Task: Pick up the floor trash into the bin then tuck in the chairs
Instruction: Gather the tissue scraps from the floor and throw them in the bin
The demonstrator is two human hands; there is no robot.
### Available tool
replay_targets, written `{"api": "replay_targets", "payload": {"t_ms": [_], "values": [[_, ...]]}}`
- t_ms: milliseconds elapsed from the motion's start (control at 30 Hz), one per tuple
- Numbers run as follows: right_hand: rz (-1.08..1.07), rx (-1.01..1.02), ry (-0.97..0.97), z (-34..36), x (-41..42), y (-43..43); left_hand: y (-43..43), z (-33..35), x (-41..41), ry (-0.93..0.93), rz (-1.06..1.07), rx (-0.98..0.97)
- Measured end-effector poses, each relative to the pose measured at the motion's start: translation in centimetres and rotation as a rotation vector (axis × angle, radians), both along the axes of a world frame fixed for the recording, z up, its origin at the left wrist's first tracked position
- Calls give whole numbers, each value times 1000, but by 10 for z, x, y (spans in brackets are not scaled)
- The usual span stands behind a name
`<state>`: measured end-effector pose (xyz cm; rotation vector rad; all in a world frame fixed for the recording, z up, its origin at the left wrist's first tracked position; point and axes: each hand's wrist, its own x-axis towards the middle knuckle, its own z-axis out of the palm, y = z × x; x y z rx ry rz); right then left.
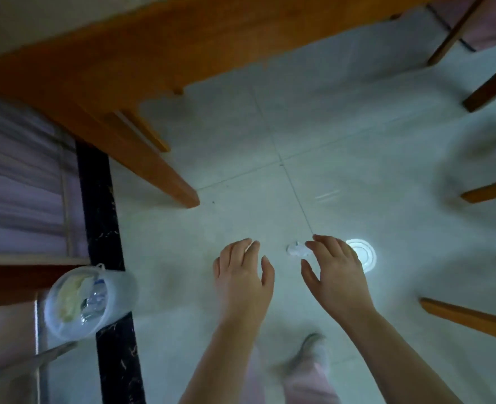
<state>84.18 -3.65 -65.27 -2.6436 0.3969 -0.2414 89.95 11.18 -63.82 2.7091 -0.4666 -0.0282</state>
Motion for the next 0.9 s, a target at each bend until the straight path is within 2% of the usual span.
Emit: {"api": "replay_targets", "payload": {"t_ms": [200,367,633,900], "values": [[-52,-24,28,-109,-1,-28,-17,-105,23,9,-74,51],[-66,52,84,-217,9,-34,-25,-211,39,84,-58,43],[-78,118,132,-371,19,-48,-22,-368,59,162,-155,191],[1,175,153,-467,31,-50,-23,-460,78,179,-226,214]]}}
